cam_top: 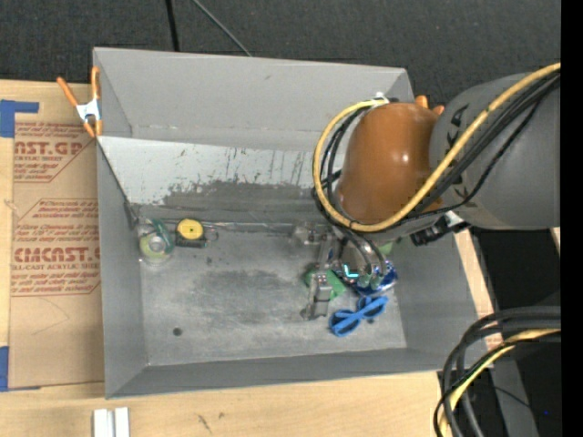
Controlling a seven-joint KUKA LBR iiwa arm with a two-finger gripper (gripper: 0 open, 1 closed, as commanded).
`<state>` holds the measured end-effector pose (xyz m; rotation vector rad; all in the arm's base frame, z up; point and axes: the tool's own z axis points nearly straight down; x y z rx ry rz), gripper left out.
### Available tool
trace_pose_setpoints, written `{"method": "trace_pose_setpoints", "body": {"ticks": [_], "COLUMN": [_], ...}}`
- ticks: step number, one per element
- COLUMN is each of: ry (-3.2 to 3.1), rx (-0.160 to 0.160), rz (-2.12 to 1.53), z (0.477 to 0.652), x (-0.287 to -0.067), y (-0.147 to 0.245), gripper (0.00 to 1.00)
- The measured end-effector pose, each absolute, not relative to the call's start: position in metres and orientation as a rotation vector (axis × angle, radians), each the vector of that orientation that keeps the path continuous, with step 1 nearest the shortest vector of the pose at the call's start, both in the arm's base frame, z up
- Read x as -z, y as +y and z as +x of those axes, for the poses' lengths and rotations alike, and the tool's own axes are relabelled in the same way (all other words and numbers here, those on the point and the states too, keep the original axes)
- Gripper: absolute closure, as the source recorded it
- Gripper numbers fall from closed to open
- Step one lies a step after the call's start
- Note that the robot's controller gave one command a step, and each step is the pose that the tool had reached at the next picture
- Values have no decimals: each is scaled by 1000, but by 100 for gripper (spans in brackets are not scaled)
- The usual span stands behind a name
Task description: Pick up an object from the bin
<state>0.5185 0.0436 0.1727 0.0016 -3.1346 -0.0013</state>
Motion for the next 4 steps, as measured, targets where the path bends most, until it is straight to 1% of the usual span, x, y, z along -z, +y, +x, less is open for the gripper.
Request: {"method": "trace_pose_setpoints", "body": {"ticks": [1, 2, 3, 4], "ry": [-3106, -3110, -3111, -3117], "rx": [-2, 3, 3, -3], "rz": [473, 431, 433, 442], "z": [565, 543, 544, 483], "x": [-99, -68, -70, -195], "y": [-51, -72, -71, -79], "gripper": [0, 0, 100, 100]}}
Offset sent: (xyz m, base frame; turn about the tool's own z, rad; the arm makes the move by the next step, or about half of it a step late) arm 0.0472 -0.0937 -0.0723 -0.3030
